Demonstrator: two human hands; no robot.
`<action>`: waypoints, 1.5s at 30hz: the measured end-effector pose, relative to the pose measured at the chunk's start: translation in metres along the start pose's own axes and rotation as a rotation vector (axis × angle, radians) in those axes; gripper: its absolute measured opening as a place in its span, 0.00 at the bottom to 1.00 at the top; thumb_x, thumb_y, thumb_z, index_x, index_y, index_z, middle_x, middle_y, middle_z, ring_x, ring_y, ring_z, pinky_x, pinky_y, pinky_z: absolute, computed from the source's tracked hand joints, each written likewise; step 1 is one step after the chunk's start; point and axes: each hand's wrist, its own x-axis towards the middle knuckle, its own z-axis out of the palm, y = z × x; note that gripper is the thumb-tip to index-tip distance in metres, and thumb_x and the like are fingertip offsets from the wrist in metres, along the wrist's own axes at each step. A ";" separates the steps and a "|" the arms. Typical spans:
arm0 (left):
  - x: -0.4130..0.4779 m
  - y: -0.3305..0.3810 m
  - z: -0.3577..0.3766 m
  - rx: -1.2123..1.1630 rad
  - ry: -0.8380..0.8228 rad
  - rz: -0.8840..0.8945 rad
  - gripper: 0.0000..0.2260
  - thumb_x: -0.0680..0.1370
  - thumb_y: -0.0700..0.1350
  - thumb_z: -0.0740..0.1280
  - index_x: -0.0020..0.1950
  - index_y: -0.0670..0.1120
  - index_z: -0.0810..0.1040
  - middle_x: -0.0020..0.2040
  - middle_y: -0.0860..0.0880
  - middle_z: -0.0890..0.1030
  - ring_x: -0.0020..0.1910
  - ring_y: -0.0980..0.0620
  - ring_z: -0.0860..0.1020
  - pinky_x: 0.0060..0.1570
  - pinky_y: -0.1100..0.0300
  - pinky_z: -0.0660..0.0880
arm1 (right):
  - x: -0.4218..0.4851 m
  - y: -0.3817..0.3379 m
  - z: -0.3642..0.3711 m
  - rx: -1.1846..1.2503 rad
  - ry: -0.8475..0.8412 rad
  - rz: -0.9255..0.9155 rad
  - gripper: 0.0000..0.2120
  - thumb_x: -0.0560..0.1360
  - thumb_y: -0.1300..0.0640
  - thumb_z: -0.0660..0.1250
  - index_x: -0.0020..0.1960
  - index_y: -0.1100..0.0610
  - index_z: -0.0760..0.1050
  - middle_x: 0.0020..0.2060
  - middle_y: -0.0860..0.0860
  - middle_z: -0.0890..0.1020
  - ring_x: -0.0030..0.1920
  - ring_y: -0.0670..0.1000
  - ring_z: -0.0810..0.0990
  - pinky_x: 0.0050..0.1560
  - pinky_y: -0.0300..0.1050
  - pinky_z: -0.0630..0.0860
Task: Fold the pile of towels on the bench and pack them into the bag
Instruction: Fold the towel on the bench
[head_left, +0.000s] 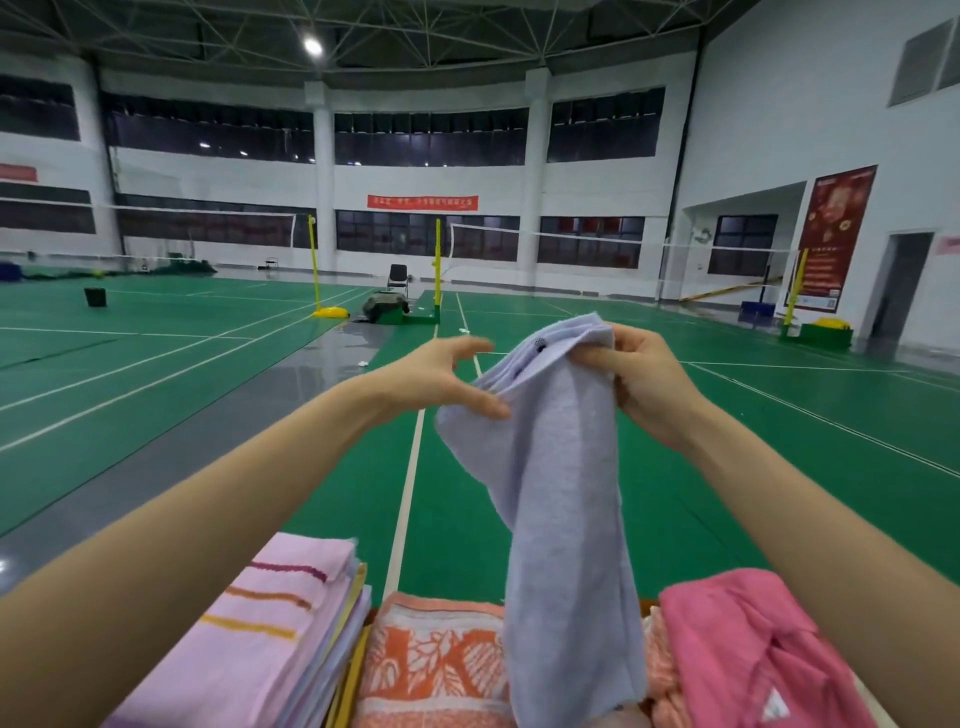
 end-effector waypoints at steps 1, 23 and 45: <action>0.001 -0.007 0.000 -0.035 -0.097 -0.042 0.23 0.68 0.45 0.76 0.60 0.49 0.75 0.59 0.53 0.77 0.56 0.54 0.76 0.61 0.56 0.72 | 0.003 -0.002 -0.001 0.036 -0.004 0.020 0.08 0.67 0.58 0.68 0.45 0.57 0.79 0.35 0.47 0.83 0.34 0.44 0.80 0.33 0.36 0.77; 0.002 -0.027 -0.017 -0.625 0.304 0.065 0.06 0.74 0.40 0.67 0.48 0.44 0.81 0.37 0.53 0.83 0.36 0.56 0.80 0.40 0.63 0.78 | 0.009 0.032 -0.012 0.084 0.196 0.068 0.04 0.74 0.62 0.66 0.42 0.58 0.78 0.33 0.49 0.82 0.34 0.48 0.79 0.41 0.40 0.79; -0.060 -0.164 0.079 -0.170 0.153 -0.563 0.05 0.76 0.37 0.64 0.46 0.37 0.79 0.38 0.44 0.76 0.33 0.50 0.74 0.31 0.63 0.76 | -0.071 0.176 0.034 -0.268 -0.020 0.615 0.07 0.75 0.60 0.67 0.41 0.63 0.78 0.32 0.53 0.79 0.29 0.48 0.76 0.28 0.39 0.76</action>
